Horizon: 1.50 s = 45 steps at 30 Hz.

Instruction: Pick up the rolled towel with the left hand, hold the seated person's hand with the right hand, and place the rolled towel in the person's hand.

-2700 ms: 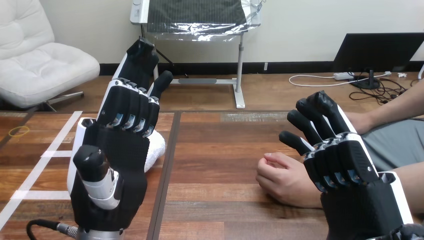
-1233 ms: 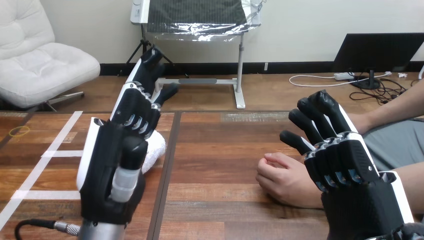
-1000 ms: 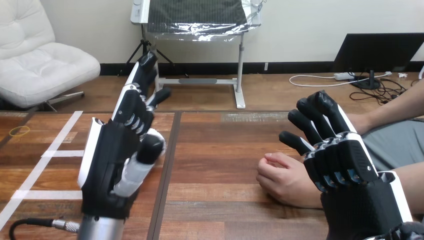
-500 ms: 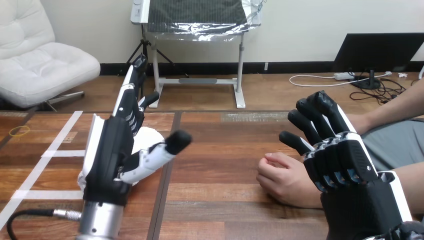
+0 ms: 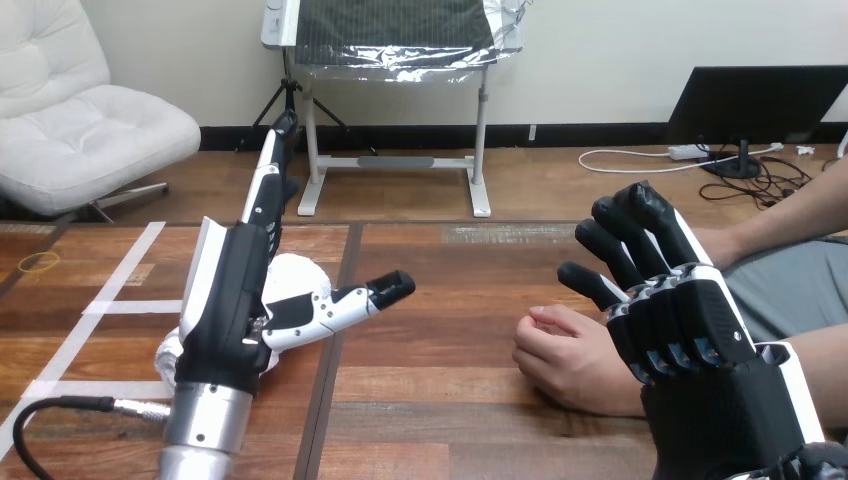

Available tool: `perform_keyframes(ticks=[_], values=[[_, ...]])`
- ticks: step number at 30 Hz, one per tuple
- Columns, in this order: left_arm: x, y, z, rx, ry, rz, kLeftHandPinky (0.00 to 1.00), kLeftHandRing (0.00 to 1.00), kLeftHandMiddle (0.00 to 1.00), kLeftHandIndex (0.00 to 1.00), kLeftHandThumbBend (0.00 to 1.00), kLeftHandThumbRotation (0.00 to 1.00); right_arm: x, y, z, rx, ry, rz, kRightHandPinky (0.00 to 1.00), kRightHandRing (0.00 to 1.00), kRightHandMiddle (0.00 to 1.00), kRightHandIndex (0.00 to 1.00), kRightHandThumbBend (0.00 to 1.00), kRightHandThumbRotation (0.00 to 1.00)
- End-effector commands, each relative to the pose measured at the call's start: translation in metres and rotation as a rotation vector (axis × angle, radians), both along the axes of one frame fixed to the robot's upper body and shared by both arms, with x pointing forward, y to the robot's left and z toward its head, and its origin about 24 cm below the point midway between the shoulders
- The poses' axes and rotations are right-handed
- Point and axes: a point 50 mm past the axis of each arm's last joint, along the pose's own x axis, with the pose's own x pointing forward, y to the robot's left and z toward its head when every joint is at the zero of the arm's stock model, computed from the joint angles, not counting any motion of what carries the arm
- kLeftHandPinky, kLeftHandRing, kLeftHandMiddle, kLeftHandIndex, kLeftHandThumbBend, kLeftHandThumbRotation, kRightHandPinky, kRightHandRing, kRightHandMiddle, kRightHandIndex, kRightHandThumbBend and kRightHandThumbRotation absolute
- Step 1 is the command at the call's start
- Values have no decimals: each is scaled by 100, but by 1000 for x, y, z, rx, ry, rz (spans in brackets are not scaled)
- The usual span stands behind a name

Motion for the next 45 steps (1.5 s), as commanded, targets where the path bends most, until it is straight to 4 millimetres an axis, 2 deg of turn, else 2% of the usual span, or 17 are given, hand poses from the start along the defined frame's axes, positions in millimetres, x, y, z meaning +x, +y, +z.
perform_keyframes(ticks=[1, 23, 45], values=[[16, 3, 7, 64, -13, 25, 100, 100, 100, 100, 100, 21, 7, 0, 12, 11, -81, 5, 86, 93, 93, 93, 99, 100], [38, 17, -13, 351, 135, 199, 100, 100, 100, 100, 100, 36, 7, 1, 12, 10, -81, 5, 87, 93, 93, 93, 99, 100], [49, 33, -29, 477, 253, 324, 100, 100, 100, 100, 100, 39, 6, 3, 12, 12, -81, 7, 87, 93, 92, 92, 100, 100]])
